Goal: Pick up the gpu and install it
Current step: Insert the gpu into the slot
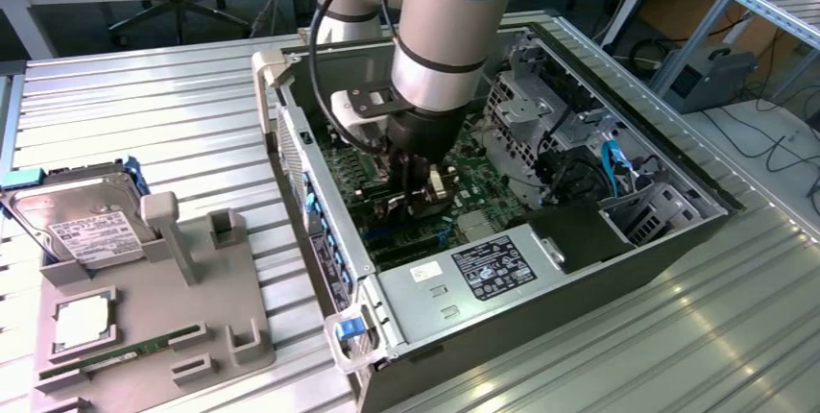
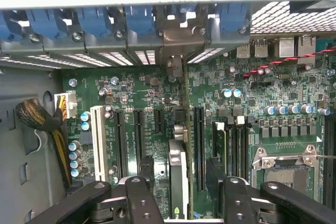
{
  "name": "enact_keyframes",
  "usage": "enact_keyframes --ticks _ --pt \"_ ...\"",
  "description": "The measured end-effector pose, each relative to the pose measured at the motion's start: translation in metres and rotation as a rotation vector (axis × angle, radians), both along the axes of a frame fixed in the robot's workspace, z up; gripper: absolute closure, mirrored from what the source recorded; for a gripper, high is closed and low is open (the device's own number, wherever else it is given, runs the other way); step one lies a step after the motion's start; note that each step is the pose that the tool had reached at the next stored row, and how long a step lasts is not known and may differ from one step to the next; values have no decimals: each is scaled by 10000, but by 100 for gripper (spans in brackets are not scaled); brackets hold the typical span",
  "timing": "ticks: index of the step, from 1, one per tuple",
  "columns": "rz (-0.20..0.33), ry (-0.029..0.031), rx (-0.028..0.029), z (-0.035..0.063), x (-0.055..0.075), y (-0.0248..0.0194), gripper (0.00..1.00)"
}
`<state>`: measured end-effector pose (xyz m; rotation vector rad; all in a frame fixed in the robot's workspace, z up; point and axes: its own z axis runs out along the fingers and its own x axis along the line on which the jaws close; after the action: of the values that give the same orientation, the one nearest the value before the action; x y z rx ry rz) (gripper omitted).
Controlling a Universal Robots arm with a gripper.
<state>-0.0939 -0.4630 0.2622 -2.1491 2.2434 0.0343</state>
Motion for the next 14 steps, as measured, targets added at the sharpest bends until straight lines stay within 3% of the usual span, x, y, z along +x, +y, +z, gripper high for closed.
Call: enact_keyframes --ticks 2,14 --pt "0 0 0 55 0 0 48" --pt "209 1 0 58 6 7 48"
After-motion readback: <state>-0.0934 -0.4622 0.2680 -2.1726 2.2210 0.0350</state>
